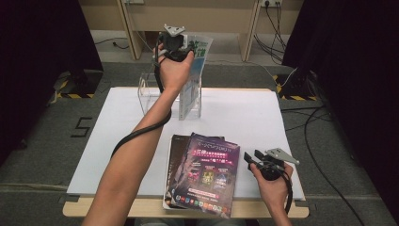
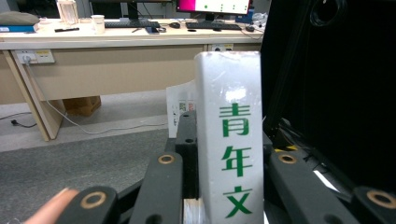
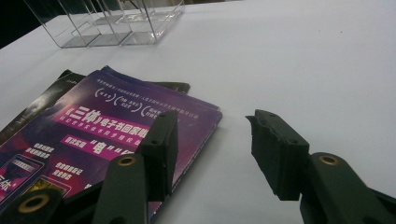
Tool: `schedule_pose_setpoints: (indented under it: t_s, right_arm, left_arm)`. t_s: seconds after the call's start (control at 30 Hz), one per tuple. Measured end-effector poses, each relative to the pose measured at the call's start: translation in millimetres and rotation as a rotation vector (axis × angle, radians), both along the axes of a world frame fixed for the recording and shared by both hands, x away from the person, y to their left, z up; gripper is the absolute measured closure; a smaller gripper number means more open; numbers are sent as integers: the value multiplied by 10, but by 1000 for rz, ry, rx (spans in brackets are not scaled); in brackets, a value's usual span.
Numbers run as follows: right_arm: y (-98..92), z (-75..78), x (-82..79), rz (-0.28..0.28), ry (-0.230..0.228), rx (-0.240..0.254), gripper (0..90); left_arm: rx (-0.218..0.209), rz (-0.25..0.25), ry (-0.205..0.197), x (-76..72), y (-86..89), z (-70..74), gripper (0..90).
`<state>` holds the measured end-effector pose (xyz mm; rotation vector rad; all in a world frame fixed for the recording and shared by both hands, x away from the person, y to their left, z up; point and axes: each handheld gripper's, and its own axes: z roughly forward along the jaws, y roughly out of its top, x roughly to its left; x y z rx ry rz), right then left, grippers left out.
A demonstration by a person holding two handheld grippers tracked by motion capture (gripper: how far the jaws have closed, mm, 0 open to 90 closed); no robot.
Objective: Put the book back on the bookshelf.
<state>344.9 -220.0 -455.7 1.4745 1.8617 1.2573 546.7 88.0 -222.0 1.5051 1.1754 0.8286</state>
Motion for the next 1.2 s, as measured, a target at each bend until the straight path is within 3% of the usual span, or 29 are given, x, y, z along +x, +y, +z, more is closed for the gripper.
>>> schedule_pose_setpoints:
  t_s: [0.17, 0.37, 0.47, 0.53, 0.57, 0.67, 0.7, 0.9, 1.07, 1.13, 1.2]
  right_arm:
    - [-7, -3, 1, -4, 2, 2, 518]
    - [7, -19, 13, 0, 3, 1, 518]
    - [14, -29, 12, 4, -1, -6, 518]
    - [17, -34, 14, 7, -1, -12, 519]
    - [19, -35, 15, 8, -2, -13, 519]
    - [23, -35, 9, 12, -5, -14, 519]
    - [24, -36, 8, 13, -5, -16, 519]
    - [31, -46, -9, 14, -2, -20, 519]
    - [60, -52, -22, 20, 7, -15, 518]
    - [69, -50, -21, 21, 8, -14, 518]
    - [73, -48, -26, 21, 9, -12, 518]
  left_arm:
    - [3, 25, -19, 116, 30, -94, 737]
    - [35, 38, -21, 241, 65, -360, 736]
    - [35, 39, -10, 265, 78, -461, 736]
    - [47, 34, 6, 287, 89, -642, 736]
    - [45, 33, -13, 278, 97, -675, 736]
    - [46, 19, -13, 254, 107, -695, 734]
    - [56, -1, -25, 214, 113, -718, 733]
    - [56, -22, -8, 12, 211, -806, 726]
    - [104, -64, 39, -173, 314, -872, 713]
    - [72, -85, 55, -244, 367, -912, 708]
    - [84, -91, 51, -317, 394, -940, 702]
